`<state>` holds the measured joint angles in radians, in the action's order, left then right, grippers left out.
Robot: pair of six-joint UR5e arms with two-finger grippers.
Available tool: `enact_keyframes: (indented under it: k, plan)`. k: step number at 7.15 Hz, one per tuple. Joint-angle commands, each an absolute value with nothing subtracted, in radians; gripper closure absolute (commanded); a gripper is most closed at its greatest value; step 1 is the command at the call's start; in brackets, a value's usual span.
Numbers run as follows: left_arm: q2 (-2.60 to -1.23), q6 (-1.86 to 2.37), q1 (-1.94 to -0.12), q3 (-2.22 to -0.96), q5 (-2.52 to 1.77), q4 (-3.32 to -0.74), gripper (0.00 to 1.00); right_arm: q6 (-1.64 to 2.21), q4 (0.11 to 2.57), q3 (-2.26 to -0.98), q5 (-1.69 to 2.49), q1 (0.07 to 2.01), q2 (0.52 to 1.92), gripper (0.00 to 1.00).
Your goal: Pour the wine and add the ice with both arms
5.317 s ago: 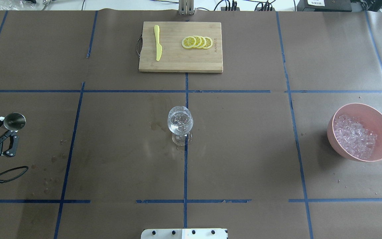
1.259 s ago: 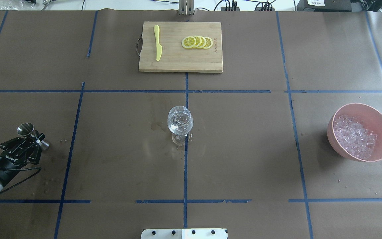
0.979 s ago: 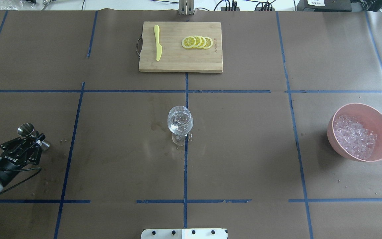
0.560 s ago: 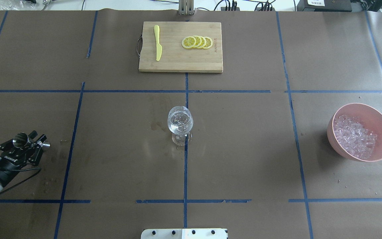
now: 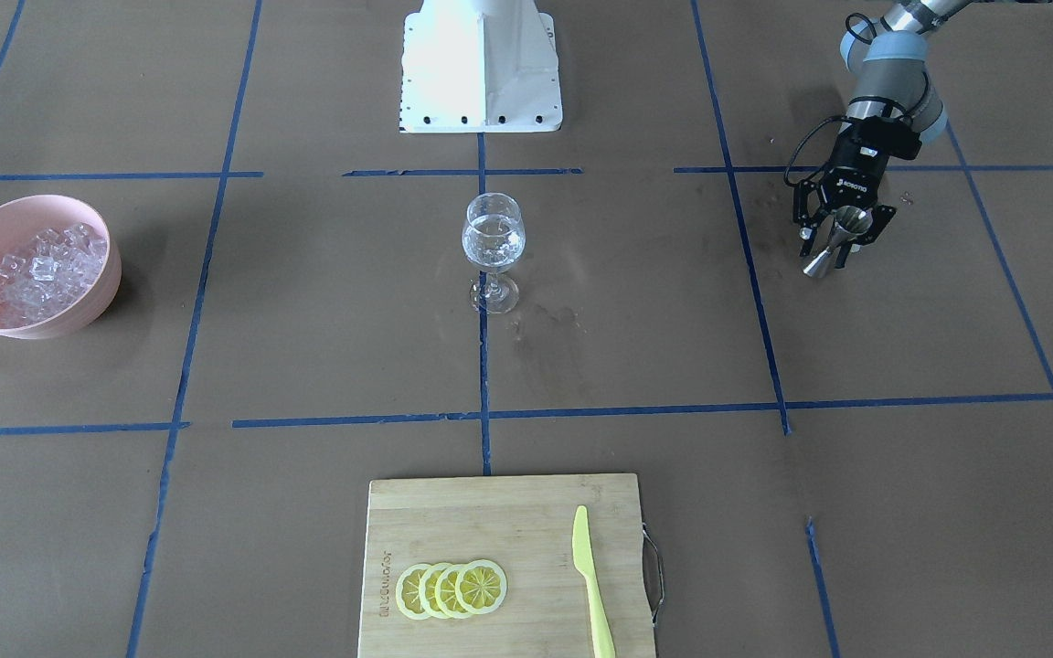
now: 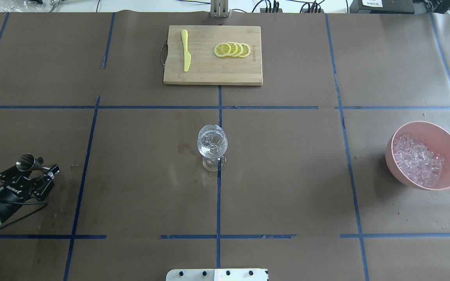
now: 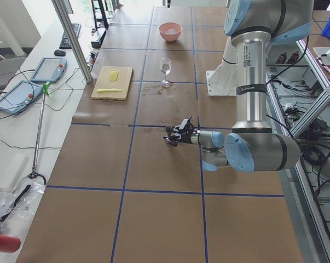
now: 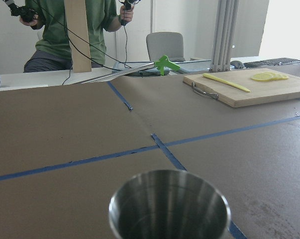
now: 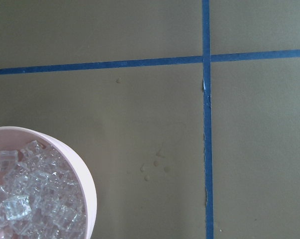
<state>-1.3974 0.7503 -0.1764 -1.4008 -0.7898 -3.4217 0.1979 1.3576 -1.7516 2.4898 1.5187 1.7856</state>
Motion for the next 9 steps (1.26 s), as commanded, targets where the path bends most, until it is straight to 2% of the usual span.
enact_keyframes:
  k: [1, 3, 5, 7, 9]
  plan:
    - [-1.361, 0.744, -0.187, -1.440, -0.897, -3.372, 0.32, 0.199, 1.358, -1.752, 2.490, 1.519, 1.786, 0.00]
    - [-1.293, 0.744, -0.193, -1.494, -0.922, -3.356, 0.31, 0.199, 1.358, -1.750, 2.490, 1.519, 1.786, 0.00]
    - [-1.283, 0.744, -0.201, -1.500, -0.923, -3.331, 0.31, 0.198, 1.358, -1.750, 2.490, 1.519, 1.786, 0.00]
    - [-1.183, 0.739, -0.207, -1.631, -1.001, -3.205, 0.31, 0.198, 1.356, -1.753, 2.490, 1.519, 1.786, 0.00]
    - [-1.135, 0.582, -0.295, -1.629, -1.093, -3.200, 0.31, 0.199, 1.356, -1.775, 2.487, 1.490, 1.784, 0.00]
